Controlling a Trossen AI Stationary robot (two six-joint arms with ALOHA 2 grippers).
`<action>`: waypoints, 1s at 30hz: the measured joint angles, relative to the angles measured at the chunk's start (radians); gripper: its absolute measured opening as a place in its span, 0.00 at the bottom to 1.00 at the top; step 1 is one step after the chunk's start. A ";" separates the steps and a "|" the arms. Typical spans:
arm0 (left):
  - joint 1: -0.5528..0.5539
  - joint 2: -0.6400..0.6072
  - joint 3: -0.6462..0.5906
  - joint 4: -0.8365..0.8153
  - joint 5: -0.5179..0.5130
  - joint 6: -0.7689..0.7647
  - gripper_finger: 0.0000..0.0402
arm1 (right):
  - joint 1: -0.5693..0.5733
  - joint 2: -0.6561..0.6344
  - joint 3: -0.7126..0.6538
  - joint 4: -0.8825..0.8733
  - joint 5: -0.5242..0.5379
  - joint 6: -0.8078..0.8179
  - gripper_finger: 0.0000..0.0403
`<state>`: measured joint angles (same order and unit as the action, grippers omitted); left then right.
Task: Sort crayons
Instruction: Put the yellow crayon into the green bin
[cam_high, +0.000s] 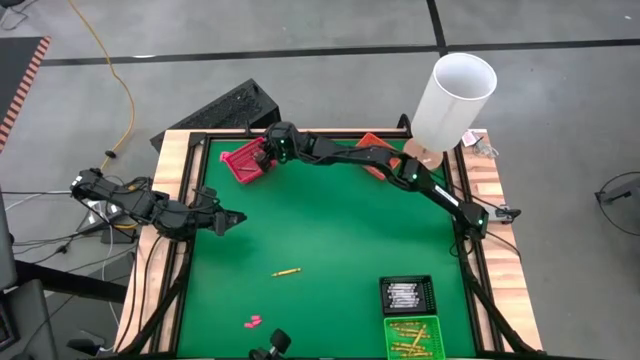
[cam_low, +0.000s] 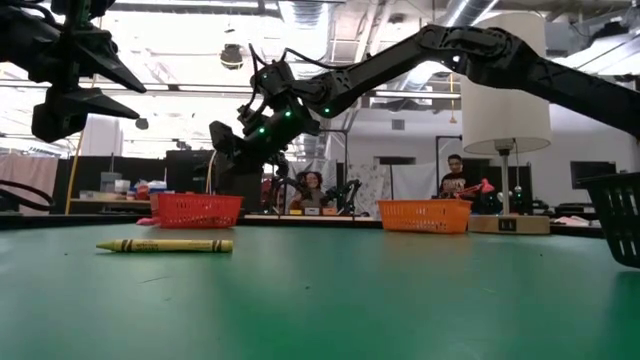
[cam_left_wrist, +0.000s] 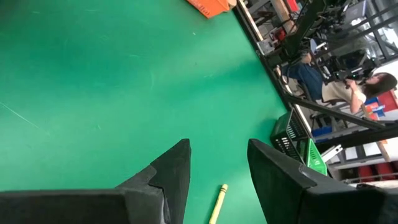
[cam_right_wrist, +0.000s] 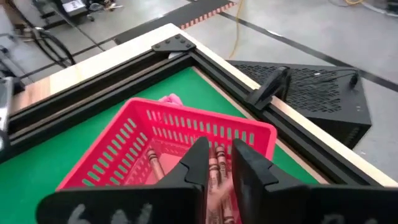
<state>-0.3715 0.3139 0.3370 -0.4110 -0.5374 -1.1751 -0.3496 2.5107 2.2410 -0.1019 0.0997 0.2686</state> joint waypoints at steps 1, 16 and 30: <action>0.000 0.000 0.000 0.000 0.002 0.000 0.37 | 0.000 0.000 0.000 0.002 -0.015 0.002 0.17; 0.000 0.000 0.000 0.001 0.029 0.013 0.37 | 0.029 -0.294 0.000 -0.354 -0.372 -0.113 0.17; 0.000 0.000 0.000 0.005 0.047 0.055 0.37 | 0.318 -0.429 -0.007 -0.745 -0.350 -0.173 0.17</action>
<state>-0.3717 0.3138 0.3374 -0.4065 -0.4907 -1.1198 -0.0312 2.0818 2.2341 -0.8467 -0.2507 0.0953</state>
